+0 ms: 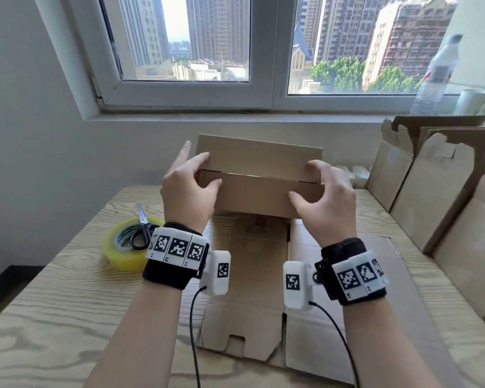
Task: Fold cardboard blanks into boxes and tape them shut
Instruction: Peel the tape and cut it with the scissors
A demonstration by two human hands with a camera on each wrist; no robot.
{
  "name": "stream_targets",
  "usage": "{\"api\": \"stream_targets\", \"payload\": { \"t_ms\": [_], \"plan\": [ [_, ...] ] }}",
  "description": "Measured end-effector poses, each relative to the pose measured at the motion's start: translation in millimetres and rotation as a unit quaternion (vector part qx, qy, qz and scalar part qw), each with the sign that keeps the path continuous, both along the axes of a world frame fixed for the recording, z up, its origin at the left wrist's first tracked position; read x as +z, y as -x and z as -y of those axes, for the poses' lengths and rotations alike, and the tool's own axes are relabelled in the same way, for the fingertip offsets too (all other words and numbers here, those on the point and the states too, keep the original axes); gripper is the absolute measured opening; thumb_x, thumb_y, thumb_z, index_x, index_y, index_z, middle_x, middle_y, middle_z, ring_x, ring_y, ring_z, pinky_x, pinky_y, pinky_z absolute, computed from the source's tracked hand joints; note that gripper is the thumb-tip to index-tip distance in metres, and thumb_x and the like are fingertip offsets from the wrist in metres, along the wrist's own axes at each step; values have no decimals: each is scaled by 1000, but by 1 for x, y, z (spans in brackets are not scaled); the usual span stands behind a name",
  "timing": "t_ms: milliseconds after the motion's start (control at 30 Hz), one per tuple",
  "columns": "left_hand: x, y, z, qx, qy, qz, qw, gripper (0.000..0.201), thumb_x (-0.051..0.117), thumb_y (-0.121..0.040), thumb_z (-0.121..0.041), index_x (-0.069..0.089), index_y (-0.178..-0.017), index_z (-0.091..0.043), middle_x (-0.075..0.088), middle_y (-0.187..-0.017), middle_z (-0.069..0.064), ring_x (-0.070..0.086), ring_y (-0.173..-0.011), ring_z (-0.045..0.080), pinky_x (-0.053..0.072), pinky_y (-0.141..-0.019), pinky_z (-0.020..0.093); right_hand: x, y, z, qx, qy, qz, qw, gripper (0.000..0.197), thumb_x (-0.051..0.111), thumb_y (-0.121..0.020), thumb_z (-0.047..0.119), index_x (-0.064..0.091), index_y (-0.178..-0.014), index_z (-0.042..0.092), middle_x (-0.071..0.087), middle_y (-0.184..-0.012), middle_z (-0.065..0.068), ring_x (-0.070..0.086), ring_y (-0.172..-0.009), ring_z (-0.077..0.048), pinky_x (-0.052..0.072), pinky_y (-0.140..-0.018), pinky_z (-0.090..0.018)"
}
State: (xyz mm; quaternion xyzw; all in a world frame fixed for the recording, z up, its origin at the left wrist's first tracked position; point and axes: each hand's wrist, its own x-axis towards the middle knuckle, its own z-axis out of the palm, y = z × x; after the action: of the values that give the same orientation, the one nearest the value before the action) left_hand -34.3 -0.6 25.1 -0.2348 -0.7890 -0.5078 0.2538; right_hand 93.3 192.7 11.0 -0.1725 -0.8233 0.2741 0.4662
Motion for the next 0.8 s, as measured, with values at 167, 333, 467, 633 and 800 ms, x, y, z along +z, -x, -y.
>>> {"api": "stream_targets", "payload": {
  "t_ms": [167,333,467,633,800],
  "plan": [
    [-1,1,-1,6,35,20,999,53,81,-76,-20,66,-127,-20,54,-143,5,59,-122,20,49,-103,38,1,0,1,-31,-7,-22,999,52,83,-76,38,66,-121,19,66,-115,0,60,-102,-18,43,-89,-24],
    [-6,0,-5,-8,43,77,996,51,82,-73,-17,68,-122,-23,68,-123,2,66,-109,19,52,-99,36,-4,0,-3,-54,-1,-2,999,51,85,-73,32,60,-114,16,57,-105,4,57,-93,-18,39,-81,-25],
    [-15,-2,-10,22,95,109,989,43,81,-72,-11,65,-110,-22,70,-107,0,67,-99,20,53,-89,30,-16,3,-6,-52,29,69,996,54,86,-71,26,48,-107,14,54,-105,0,53,-93,-23,39,-80,-30],
    [-25,0,-14,43,142,161,976,26,80,-75,-14,67,-97,-19,67,-109,1,63,-97,22,42,-80,25,-30,8,-9,-68,50,131,988,60,84,-72,17,31,-99,16,45,-100,-3,53,-93,-30,40,-79,-35],
    [-30,1,-19,24,164,192,967,21,81,-75,-19,66,-90,-20,63,-113,2,59,-102,22,44,-85,27,-34,9,-10,-71,96,136,984,65,77,-74,11,21,-106,19,47,-111,-6,55,-91,-33,43,-77,-35]
  ]
}}
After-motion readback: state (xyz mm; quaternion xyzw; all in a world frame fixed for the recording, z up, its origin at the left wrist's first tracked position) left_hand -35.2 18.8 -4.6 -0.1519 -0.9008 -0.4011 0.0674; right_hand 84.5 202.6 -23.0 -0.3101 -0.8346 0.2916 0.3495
